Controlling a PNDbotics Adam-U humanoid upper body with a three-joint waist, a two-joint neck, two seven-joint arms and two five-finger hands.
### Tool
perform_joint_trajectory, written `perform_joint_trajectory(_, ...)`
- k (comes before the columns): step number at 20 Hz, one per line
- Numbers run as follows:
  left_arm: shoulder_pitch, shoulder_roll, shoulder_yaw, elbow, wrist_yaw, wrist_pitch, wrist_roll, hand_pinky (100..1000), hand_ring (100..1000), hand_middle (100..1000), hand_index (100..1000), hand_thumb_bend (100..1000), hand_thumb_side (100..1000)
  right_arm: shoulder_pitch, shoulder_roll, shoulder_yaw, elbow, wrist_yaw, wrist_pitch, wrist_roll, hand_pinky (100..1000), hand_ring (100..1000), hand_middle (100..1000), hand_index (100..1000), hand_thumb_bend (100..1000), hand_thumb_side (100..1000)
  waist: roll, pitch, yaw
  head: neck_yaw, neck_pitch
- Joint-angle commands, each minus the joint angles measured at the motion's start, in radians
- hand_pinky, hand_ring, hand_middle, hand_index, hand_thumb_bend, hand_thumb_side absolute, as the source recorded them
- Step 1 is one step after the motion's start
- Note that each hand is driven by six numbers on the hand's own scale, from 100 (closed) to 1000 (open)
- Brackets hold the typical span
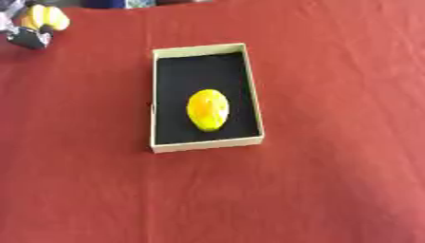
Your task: Pick up objects on the table and place them in the box.
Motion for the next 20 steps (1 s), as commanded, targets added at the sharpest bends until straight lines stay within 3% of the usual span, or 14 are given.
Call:
perform_joint_trajectory(1, -0.003, 0.027, -0.054, -0.133, 0.041, -0.059, 0.011, 725, 713, 575, 630, 100, 100, -0.003, -0.018, -0.011, -0.009, -0.002, -0.002, -0.005, 956, 983, 783, 869, 100, 767, -0.007, -0.047, 0.007, -0.012, 0.017)
perform_joint_trajectory(7, 0.072, -0.007, -0.229, -0.519, 0.133, -0.173, -0.052, 723, 705, 584, 639, 131, 100, -0.003, -0.015, -0.011, -0.016, 0.003, -0.008, -0.014, 954, 978, 783, 869, 100, 752, -0.019, -0.085, 0.026, -0.033, 0.055)
perform_joint_trajectory(11, 0.129, -0.096, -0.286, -0.728, 0.222, -0.176, -0.115, 724, 696, 567, 625, 100, 100, -0.003, -0.009, -0.010, -0.018, 0.007, -0.009, -0.020, 952, 975, 783, 868, 100, 744, -0.028, -0.105, 0.042, -0.056, 0.074)
perform_joint_trajectory(16, 0.200, -0.253, -0.306, -0.874, 0.283, -0.140, -0.160, 725, 692, 553, 614, 100, 100, 0.000, -0.002, -0.014, -0.024, 0.010, -0.008, -0.030, 952, 973, 782, 868, 100, 740, -0.035, -0.116, 0.060, -0.080, 0.078)
perform_joint_trajectory(20, 0.254, -0.361, -0.351, -0.896, 0.260, -0.148, -0.205, 727, 694, 552, 613, 100, 100, 0.002, -0.002, -0.020, -0.031, 0.013, -0.008, -0.041, 951, 972, 782, 868, 100, 737, -0.035, -0.121, 0.064, -0.088, 0.078)
